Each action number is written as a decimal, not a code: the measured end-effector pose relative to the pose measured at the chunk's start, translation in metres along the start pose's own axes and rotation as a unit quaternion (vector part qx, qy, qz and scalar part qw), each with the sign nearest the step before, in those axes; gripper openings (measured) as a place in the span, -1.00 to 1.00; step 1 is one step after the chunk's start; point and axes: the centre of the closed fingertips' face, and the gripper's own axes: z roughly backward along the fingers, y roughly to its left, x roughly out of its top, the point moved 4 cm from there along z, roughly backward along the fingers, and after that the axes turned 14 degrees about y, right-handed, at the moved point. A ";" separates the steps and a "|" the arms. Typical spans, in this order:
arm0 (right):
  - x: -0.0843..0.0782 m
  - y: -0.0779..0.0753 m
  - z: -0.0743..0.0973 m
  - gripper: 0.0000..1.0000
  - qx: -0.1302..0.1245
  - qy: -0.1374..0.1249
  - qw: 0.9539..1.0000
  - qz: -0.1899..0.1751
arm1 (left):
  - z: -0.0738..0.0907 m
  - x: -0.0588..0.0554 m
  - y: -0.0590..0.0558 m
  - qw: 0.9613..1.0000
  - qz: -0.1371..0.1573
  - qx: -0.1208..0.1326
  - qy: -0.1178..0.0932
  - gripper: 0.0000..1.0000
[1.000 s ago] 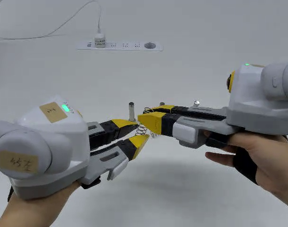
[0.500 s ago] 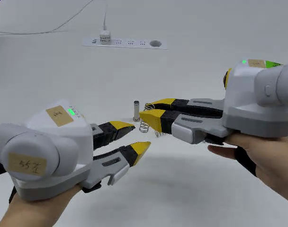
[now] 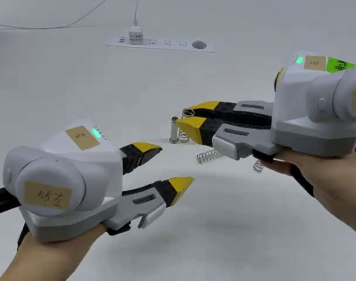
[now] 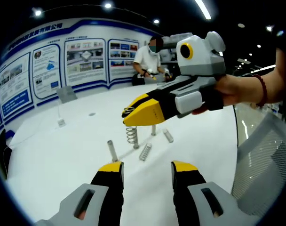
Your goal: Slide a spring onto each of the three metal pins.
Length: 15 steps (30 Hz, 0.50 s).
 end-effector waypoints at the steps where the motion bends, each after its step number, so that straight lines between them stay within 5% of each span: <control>1: 0.001 -0.001 -0.001 -0.77 -0.003 -0.001 1.000 0.001 | 0.000 -0.001 0.000 1.000 0.000 0.000 0.001 -0.17; 15: 0.004 -0.027 -0.023 -0.77 -0.044 -0.007 0.999 -0.006 | 0.000 -0.002 0.005 1.000 0.020 0.010 -0.005 0.01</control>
